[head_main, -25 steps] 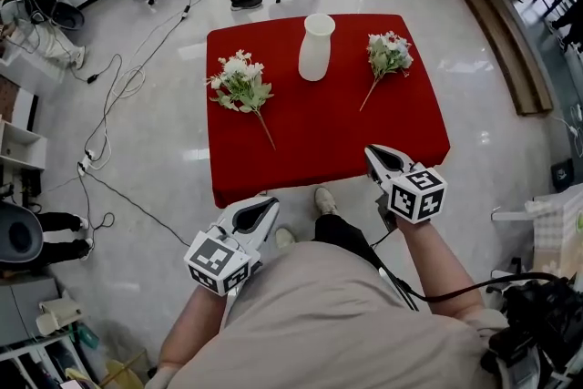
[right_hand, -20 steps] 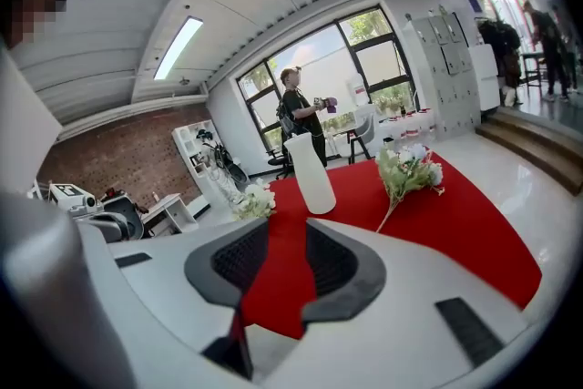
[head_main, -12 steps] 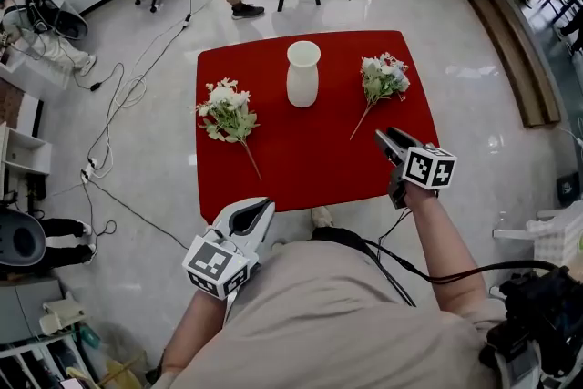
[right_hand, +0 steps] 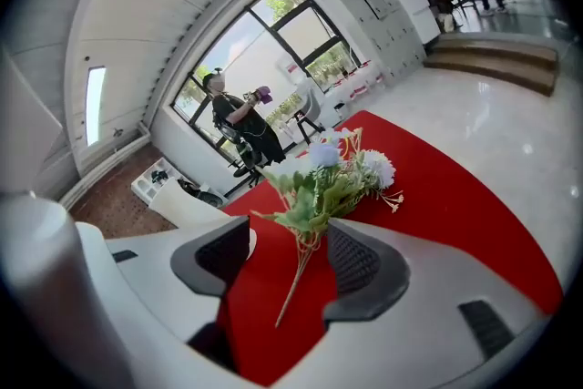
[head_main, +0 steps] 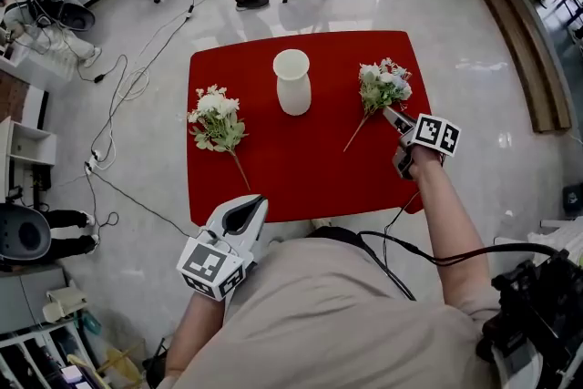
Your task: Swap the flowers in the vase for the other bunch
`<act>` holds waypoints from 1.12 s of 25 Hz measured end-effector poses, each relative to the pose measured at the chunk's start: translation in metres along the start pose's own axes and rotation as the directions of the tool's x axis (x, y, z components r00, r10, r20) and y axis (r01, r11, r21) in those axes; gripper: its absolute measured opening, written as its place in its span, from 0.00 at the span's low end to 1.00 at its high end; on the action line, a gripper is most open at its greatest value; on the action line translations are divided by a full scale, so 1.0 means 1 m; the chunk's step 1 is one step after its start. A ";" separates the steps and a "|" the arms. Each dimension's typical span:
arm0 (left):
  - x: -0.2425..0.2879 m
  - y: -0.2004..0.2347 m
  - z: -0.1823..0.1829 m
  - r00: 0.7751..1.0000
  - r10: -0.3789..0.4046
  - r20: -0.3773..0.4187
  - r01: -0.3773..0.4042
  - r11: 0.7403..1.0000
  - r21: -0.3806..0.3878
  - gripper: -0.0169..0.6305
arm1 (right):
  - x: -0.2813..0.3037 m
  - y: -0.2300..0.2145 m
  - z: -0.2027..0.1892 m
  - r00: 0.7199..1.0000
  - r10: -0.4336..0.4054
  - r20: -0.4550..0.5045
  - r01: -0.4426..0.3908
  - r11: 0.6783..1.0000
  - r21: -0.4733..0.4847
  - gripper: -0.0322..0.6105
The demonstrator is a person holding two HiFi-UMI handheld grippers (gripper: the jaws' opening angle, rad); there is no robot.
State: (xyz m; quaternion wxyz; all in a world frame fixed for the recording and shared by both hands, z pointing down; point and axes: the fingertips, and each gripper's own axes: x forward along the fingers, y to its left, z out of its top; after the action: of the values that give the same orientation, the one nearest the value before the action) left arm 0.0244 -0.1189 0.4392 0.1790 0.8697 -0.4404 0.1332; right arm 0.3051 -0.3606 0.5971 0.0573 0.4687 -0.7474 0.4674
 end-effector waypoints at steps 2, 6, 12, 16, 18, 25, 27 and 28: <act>0.004 0.000 0.003 1.000 0.023 -0.005 -0.023 1.000 -0.008 0.04 | 0.012 -0.012 0.010 1.000 0.003 -0.015 -0.002 0.999 0.052 0.47; 0.013 0.006 0.007 0.998 0.063 -0.020 -0.063 0.998 -0.021 0.04 | 0.042 -0.035 0.029 0.999 0.000 -0.037 0.005 0.991 0.136 0.48; 0.017 0.012 0.009 0.993 0.114 -0.037 -0.116 0.992 -0.041 0.04 | 0.078 -0.066 0.038 0.997 -0.011 -0.075 0.030 0.967 0.252 0.48; 0.020 0.020 0.006 0.989 0.136 -0.050 -0.139 0.989 -0.051 0.04 | 0.099 -0.076 0.031 0.991 -0.040 -0.125 0.071 0.963 0.259 0.46; 0.021 0.023 0.006 0.988 0.145 -0.050 -0.148 0.988 -0.055 0.04 | 0.106 -0.080 0.026 0.987 -0.060 -0.148 0.096 0.962 0.254 0.42; 0.021 0.028 0.005 0.987 0.155 -0.051 -0.158 0.986 -0.061 0.04 | 0.111 -0.084 0.022 0.983 -0.087 -0.159 0.119 0.970 0.210 0.25; 0.021 0.029 0.006 0.987 0.151 -0.049 -0.154 0.986 -0.064 0.04 | 0.109 -0.084 0.023 0.984 -0.091 -0.156 0.120 0.974 0.191 0.19; 0.021 0.030 0.006 0.988 0.149 -0.049 -0.152 0.986 -0.064 0.04 | 0.108 -0.085 0.023 0.984 -0.093 -0.154 0.121 0.976 0.182 0.17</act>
State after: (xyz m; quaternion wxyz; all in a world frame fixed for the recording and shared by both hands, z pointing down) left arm 0.0125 -0.1528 0.4481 0.2074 0.8241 -0.5051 0.1507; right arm 0.3174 -0.4586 0.6955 0.0915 0.4765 -0.6667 0.5658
